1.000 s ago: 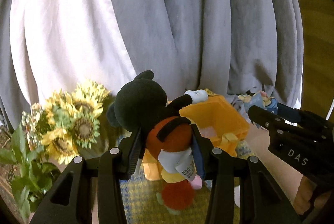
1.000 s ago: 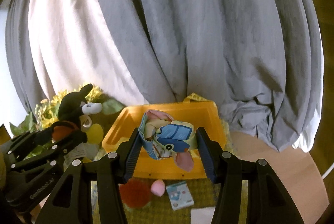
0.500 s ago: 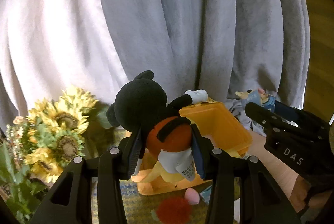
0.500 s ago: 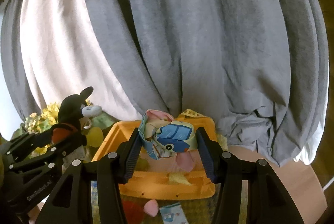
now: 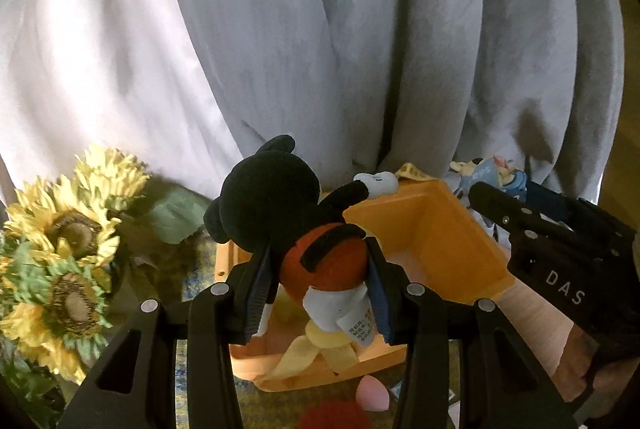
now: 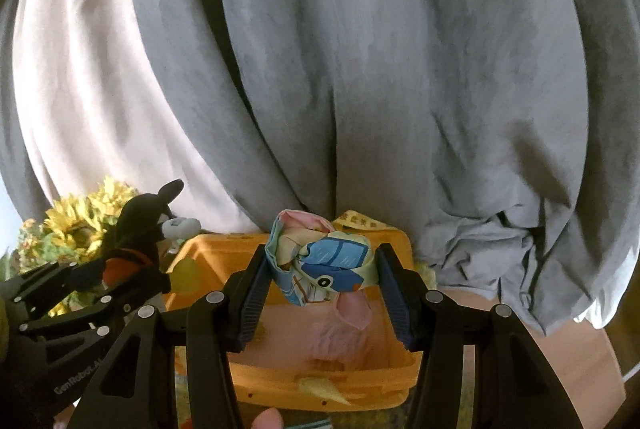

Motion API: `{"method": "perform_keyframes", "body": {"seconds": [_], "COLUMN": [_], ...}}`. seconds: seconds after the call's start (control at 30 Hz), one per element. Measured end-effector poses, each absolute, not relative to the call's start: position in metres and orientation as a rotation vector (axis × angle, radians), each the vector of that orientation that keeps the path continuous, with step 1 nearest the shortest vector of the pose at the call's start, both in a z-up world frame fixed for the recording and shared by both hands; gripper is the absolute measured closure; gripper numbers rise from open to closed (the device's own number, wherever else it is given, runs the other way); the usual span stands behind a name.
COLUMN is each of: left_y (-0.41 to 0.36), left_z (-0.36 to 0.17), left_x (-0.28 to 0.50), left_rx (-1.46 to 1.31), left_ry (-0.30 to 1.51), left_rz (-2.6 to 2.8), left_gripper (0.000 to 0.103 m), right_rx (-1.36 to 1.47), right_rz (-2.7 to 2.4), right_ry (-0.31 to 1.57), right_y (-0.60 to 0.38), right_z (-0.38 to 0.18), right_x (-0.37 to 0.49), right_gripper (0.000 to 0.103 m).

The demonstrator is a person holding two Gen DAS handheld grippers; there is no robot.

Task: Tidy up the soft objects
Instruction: 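Lift the Mickey plush and fabric toy over the orange crate with both tools, then open both tools to release Mickey and the fabric toy into the crate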

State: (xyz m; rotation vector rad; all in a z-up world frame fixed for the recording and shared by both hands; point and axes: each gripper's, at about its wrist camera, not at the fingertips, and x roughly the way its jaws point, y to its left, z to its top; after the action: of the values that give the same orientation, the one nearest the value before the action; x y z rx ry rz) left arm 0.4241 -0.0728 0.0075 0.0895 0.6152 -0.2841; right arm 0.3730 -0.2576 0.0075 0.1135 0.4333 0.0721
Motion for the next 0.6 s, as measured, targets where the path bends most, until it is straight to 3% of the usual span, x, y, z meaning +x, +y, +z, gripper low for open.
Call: {"method": "perform_keyframes", "body": {"seconds": [0.6], "left_y": [-0.092], "left_z": [-0.036], "left_x": [0.475], "left_rx": [0.038], "left_ry": [0.764], "left_rz": [-0.316], "left_gripper": [0.058], "right_rx": [0.105], "right_rz": [0.075], "right_ry": [0.586], "right_y": [-0.263], "right_z": [-0.034], "right_x": [0.431], "right_gripper": [0.049]}}
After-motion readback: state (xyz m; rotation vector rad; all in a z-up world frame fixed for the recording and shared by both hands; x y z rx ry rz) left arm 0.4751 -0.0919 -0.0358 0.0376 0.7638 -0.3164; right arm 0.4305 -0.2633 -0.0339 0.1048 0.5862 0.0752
